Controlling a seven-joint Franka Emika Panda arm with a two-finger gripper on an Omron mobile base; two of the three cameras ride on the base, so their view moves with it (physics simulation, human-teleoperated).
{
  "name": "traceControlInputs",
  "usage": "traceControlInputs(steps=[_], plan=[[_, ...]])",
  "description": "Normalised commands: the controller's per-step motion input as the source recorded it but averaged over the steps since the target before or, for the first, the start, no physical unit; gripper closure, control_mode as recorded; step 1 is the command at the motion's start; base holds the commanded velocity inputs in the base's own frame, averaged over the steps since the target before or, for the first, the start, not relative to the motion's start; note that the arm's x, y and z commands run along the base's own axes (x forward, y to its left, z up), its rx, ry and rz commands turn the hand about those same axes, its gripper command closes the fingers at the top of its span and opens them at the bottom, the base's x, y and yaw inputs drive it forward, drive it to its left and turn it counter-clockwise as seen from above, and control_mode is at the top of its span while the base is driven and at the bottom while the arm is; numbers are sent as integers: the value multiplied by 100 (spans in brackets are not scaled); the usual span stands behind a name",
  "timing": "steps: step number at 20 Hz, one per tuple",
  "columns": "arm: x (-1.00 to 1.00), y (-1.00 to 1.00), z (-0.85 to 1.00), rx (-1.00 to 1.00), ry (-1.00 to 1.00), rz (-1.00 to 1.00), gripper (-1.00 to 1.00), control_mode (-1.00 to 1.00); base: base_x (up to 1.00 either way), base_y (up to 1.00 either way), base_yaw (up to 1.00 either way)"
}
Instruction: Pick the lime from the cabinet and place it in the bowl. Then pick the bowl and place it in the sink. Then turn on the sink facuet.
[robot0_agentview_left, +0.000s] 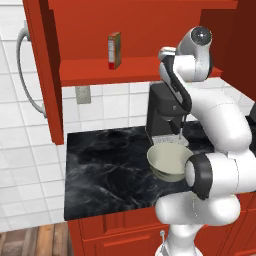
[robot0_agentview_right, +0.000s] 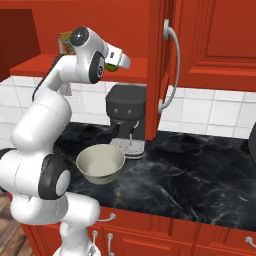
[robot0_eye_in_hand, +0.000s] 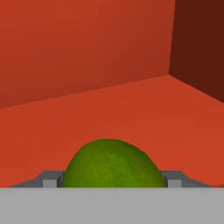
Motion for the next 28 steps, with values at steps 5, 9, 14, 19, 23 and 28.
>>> traceControlInputs(steps=[5,9,14,19,23,28], plan=[[-100,1,0,0,-3,0,100,-100,0,0,0],[-100,9,0,0,0,0,100,-100,0,0,0],[-100,16,0,0,1,0,100,-100,0,0,0],[-100,31,-12,0,9,0,100,-100,0,0,0],[-67,28,-39,-2,13,0,100,-100,0,0,0],[-27,4,-67,0,15,0,100,-100,0,0,0]])
